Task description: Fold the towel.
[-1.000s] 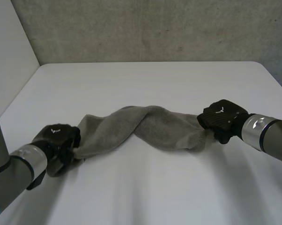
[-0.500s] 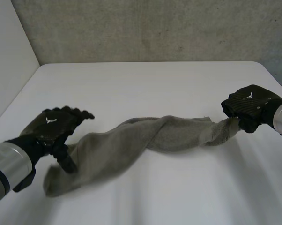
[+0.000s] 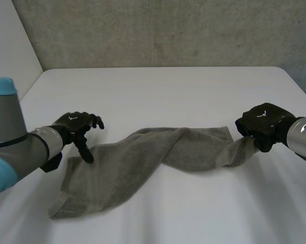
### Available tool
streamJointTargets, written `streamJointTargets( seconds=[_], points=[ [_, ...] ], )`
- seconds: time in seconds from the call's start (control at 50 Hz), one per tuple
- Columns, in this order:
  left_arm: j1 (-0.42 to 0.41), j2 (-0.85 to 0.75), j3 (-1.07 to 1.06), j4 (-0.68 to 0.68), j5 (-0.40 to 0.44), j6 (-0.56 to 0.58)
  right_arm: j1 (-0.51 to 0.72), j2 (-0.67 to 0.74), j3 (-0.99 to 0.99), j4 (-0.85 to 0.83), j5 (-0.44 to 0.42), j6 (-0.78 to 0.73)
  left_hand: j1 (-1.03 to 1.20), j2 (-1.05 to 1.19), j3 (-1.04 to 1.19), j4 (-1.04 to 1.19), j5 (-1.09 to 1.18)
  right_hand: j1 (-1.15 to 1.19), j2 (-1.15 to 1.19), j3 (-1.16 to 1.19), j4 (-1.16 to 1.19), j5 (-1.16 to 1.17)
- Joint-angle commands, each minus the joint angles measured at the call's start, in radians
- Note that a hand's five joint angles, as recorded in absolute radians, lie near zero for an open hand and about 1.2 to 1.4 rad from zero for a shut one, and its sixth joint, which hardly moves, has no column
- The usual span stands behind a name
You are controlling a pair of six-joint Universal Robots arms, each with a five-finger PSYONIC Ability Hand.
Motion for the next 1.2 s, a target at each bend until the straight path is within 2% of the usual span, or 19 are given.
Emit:
streamJointTargets(
  seconds=[0.02, 0.28, 0.56, 0.6, 0.66, 0.68, 0.8, 0.84, 0.88, 0.9, 0.94, 0.96, 0.98, 1.0, 1.04, 1.06, 1.08, 1.12, 1.2],
  points=[
    [-0.004, -0.082, 0.040, -0.008, -0.062, -0.002, 0.000, 0.006, 0.009, -0.007, 0.000, 0.000, -0.031, -0.029, -0.030, -0.033, -0.209, 0.052, 0.061, 0.043, 0.043, 0.049],
    [-0.023, -0.124, 0.047, -0.006, -0.067, 0.006, 0.000, 0.023, 0.011, -0.017, 0.002, -0.002, 0.174, 0.176, 0.175, 0.173, -0.004, 0.052, 0.061, 0.043, 0.043, 0.049],
    [-0.032, -0.154, 0.053, -0.003, -0.069, 0.009, 0.000, 0.023, 0.014, -0.017, 0.002, -0.002, 0.189, 0.191, 0.190, 0.188, 0.011, 0.052, 0.061, 0.043, 0.043, 0.049],
    [-0.033, -0.153, 0.053, -0.003, -0.070, 0.009, 0.000, 0.023, 0.014, -0.020, 0.002, -0.002, 0.475, 0.477, 0.476, 0.474, 0.297, 0.052, 0.061, 0.043, 0.043, 0.049],
    [-0.033, -0.148, 0.054, -0.002, -0.070, 0.008, 0.000, 0.023, 0.014, -0.023, 0.002, -0.002, 0.644, 0.647, 0.645, 0.643, 0.466, 0.052, 0.061, 0.043, 0.043, 0.049],
    [-0.033, -0.140, 0.054, 0.000, -0.072, 0.005, 0.000, 0.021, 0.011, -0.030, 0.002, -0.002, 0.856, 0.859, 0.858, 0.855, 0.678, 0.052, 0.061, 0.043, 0.043, 0.049],
    [-0.035, -0.107, 0.126, 0.063, -0.079, 0.002, 0.004, 0.024, -0.038, -0.103, 0.002, -0.003, 0.916, 0.919, 0.918, 0.915, 0.738, 0.052, 0.061, 0.043, 0.043, 0.049],
    [-0.038, -0.104, 0.160, 0.090, -0.081, 0.002, 0.011, 0.030, -0.071, -0.152, 0.002, -0.005, 0.916, 0.919, 0.918, 0.915, 0.738, 0.052, 0.061, 0.043, 0.043, 0.049],
    [-0.039, -0.102, 0.247, 0.165, -0.082, 0.009, 0.029, 0.063, -0.129, -0.332, 0.000, -0.006, 0.916, 0.919, 0.918, 0.915, 0.738, 0.052, 0.061, 0.043, 0.043, 0.049],
    [-0.039, -0.102, 0.248, 0.165, -0.082, 0.009, 0.029, 0.063, -0.129, -0.333, 0.000, -0.006, 0.916, 0.919, 0.918, 0.915, 0.738, 0.052, 0.061, 0.043, 0.043, 0.049],
    [-0.041, -0.091, 0.347, 0.246, -0.093, 0.000, 0.056, 0.070, -0.164, -0.615, 0.000, -0.009, 0.916, 0.919, 0.918, 0.915, 0.738, 0.052, 0.061, 0.043, 0.043, 0.049],
    [-0.041, -0.091, 0.347, 0.247, -0.093, 0.000, 0.057, 0.070, -0.164, -0.616, 0.000, -0.009, 0.916, 0.919, 0.918, 0.915, 0.738, 0.052, 0.061, 0.043, 0.043, 0.049],
    [-0.041, -0.076, 0.391, 0.285, -0.113, -0.003, 0.063, 0.070, -0.161, -0.785, -0.007, 0.004, 0.916, 0.919, 0.918, 0.915, 0.738, 0.052, 0.061, 0.043, 0.043, 0.049],
    [-0.041, -0.076, 0.392, 0.285, -0.113, -0.003, 0.063, 0.070, -0.161, -0.787, -0.007, 0.005, 0.916, 0.919, 0.918, 0.915, 0.738, 0.052, 0.061, 0.043, 0.043, 0.049],
    [-0.043, -0.024, 0.441, 0.381, -0.188, -0.040, 0.064, 0.066, -0.140, -1.106, -0.007, 0.023, 0.916, 0.919, 0.918, 0.915, 0.738, 0.052, 0.061, 0.043, 0.043, 0.049],
    [-0.043, -0.024, 0.441, 0.382, -0.188, -0.040, 0.064, 0.066, -0.140, -1.107, -0.007, 0.023, 0.916, 0.919, 0.918, 0.915, 0.738, 0.052, 0.061, 0.043, 0.043, 0.049],
    [-0.039, 0.008, 0.447, 0.429, -0.223, -0.070, 0.066, 0.060, -0.129, -1.215, -0.004, 0.050, 0.916, 0.919, 0.918, 0.915, 0.738, 0.052, 0.061, 0.043, 0.043, 0.049],
    [-0.038, 0.038, 0.445, 0.465, -0.246, -0.101, 0.066, 0.049, -0.121, -1.261, -0.007, 0.089, 0.916, 0.919, 0.918, 0.915, 0.738, 0.052, 0.061, 0.043, 0.043, 0.049],
    [-0.038, 0.099, 0.400, 0.478, -0.243, -0.155, 0.057, 0.032, -0.120, -1.183, -0.015, 0.240, 0.916, 0.919, 0.918, 0.915, 0.738, 0.052, 0.061, 0.043, 0.043, 0.049]
  ],
)
